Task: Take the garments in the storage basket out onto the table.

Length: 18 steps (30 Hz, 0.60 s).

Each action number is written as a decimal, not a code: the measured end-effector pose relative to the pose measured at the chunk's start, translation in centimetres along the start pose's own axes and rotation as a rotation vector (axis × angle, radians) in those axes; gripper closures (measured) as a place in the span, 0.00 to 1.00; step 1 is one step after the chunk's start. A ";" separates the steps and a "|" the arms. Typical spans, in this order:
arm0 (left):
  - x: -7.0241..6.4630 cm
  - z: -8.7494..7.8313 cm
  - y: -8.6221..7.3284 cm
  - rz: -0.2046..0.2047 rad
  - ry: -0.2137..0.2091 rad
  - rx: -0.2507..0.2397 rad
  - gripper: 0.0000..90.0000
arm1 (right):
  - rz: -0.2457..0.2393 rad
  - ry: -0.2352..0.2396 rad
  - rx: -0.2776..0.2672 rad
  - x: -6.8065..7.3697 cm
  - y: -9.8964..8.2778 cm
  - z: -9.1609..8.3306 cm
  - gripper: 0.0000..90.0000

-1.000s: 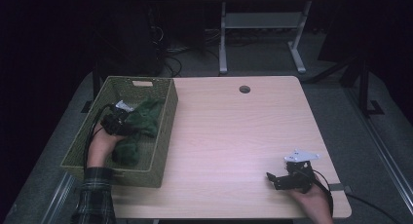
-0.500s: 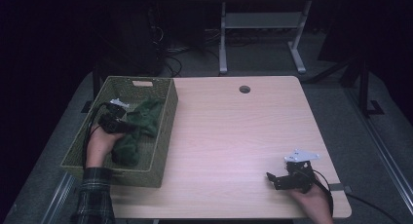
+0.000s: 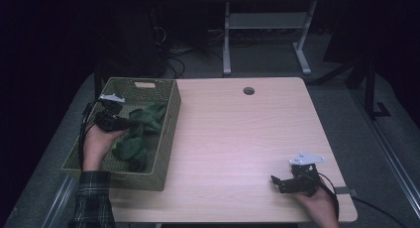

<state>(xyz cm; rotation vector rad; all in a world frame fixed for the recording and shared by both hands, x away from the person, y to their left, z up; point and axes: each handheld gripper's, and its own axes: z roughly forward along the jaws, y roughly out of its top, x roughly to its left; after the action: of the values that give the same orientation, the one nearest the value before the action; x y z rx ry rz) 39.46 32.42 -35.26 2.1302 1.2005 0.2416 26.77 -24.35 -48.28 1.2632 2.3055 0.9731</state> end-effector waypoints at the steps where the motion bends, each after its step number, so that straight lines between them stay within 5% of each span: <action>1: -0.1 -0.2 0.1 -0.002 -0.006 -0.009 0.97 | 0.001 0.000 0.000 0.0 0.0 0.0 0.03; 18: -1.9 -6.0 3.1 0.008 -0.105 -0.160 0.97 | 0.000 0.000 0.000 0.0 0.0 0.0 0.03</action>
<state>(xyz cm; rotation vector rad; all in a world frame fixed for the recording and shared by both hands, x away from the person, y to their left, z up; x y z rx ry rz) 37.79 32.54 -28.43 1.9849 1.0755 0.2188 26.77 -24.35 -48.28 1.2636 2.3053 0.9729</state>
